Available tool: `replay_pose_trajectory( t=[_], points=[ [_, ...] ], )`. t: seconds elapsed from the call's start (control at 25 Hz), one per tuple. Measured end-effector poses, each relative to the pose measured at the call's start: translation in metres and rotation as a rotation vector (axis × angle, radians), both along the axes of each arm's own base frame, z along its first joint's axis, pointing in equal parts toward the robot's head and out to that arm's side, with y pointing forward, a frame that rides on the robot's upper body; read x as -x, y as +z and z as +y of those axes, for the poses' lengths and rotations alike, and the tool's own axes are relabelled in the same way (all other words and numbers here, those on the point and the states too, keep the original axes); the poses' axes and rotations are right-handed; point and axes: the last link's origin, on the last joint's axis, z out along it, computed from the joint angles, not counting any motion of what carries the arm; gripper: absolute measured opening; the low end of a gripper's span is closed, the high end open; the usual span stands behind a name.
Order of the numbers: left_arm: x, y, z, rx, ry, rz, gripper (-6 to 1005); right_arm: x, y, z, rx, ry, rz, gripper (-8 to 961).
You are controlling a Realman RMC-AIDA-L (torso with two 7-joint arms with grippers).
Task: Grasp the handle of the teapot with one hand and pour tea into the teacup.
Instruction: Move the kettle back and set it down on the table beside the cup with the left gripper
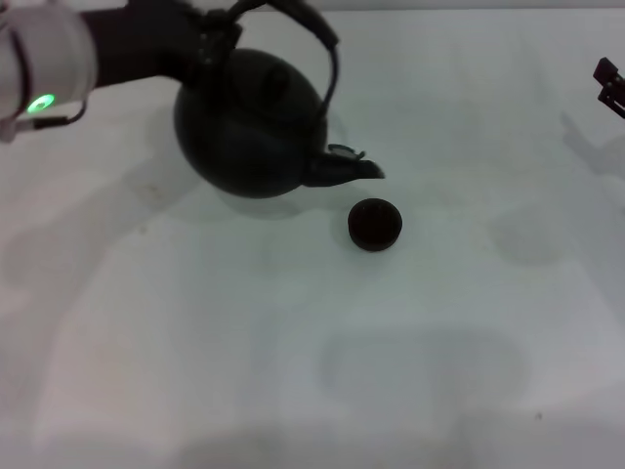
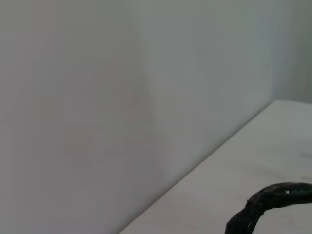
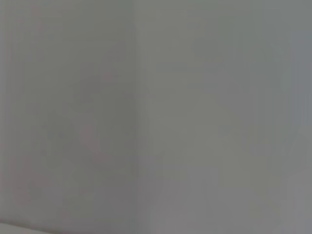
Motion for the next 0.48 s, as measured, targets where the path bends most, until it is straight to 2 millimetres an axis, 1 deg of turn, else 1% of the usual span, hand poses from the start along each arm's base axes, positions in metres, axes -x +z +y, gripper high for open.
replay_pose_trajectory(
  t=[0.24, 0.48],
  points=[
    [0.038, 0.008, -0.011, -0.030, 0.029, -0.127, 135, 0.000, 0.000, 0.001, 0.007, 0.000, -0.007, 873],
    [0.069, 0.004, -0.021, -0.028, 0.005, -0.193, 135, 0.000, -0.002, -0.001, 0.020, -0.002, 0.001, 873]
  ],
)
